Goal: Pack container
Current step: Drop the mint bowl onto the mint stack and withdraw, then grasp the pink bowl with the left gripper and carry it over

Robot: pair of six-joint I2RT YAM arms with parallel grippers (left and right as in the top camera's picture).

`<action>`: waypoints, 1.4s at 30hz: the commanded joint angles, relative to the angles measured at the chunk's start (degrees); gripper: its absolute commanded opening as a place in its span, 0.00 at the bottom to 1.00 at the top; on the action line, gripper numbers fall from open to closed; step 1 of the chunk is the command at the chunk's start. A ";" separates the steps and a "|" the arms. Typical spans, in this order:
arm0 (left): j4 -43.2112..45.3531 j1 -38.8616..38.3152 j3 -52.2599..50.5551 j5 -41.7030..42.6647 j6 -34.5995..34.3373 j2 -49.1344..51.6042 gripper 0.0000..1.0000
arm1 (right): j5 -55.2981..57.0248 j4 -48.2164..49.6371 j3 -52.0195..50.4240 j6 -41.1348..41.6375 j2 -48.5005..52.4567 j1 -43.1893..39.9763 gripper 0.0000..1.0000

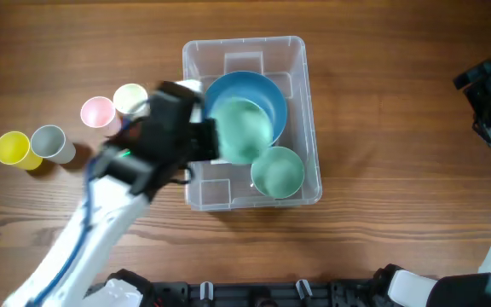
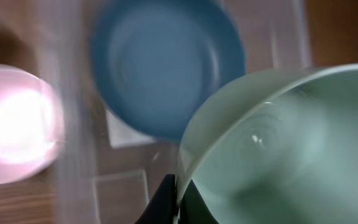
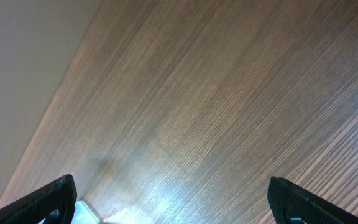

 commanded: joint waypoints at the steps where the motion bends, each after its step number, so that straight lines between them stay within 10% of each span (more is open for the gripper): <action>1: 0.00 -6.23 0.48 -0.59 2.58 8.52 0.04 | -0.28 0.15 0.00 0.57 0.17 0.11 1.00; 8: 1.73 -11.76 0.48 -0.57 2.58 16.68 0.04 | -0.28 0.15 0.00 0.59 0.17 0.11 1.00; 23: -12.96 5.03 5.51 -10.60 -6.56 4.90 0.62 | -0.28 0.15 0.00 0.57 0.17 0.11 1.00; 33: -12.11 30.82 -1.62 -8.85 -10.80 8.15 0.64 | -0.28 0.15 0.00 0.59 0.17 0.11 1.00; 42: -0.31 32.26 -10.12 -1.66 -3.41 16.81 0.56 | -0.28 0.15 0.00 0.59 0.17 0.11 1.00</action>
